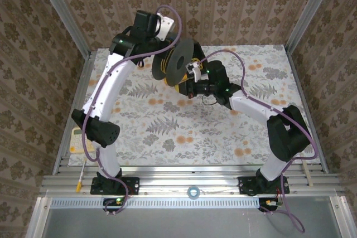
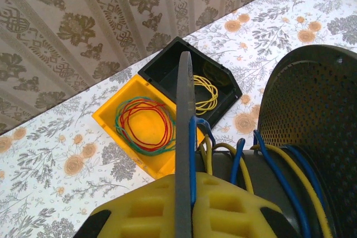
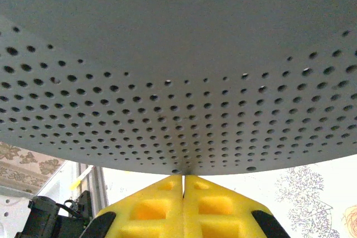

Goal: Wrap the cables

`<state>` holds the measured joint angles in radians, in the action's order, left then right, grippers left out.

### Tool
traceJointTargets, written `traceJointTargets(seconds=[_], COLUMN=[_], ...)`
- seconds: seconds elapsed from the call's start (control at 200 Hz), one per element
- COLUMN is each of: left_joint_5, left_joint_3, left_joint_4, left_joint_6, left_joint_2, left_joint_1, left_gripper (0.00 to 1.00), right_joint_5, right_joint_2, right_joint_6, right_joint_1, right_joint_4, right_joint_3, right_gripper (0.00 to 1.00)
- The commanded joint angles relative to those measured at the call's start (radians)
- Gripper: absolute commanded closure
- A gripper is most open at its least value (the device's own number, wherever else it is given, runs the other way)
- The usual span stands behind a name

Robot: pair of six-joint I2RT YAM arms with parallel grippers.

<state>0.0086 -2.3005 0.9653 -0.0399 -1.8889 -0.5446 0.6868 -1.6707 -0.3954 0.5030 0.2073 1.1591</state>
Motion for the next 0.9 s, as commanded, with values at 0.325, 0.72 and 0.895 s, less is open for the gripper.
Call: traceJointTargets(seconds=[0.325, 0.72, 0.895], left_joint_5=[-0.128, -0.037, 0.25], left_joint_3=[-0.064, -0.005, 0.1], left_joint_4=[-0.183, -0.219, -0.291], left_joint_6=[-0.009, -0.01, -0.019], left_joint_2=[-0.021, 0.012, 0.062], left_joint_1=[0.01, 0.026, 0.051], left_gripper=[1.0, 1.0, 1.0], right_joint_5=[0.167, 0.182, 0.177], right_joint_2=[0.072, 0.221, 0.389], right_joint_6=[-0.022, 0.038, 0.049], right_joint_1=[0.055, 0.016, -0.135], right_joint_4=[-0.014, -0.111, -0.124], right_joint_3=[0.037, -0.014, -0.115], right_gripper=[0.75, 0.56, 0.25])
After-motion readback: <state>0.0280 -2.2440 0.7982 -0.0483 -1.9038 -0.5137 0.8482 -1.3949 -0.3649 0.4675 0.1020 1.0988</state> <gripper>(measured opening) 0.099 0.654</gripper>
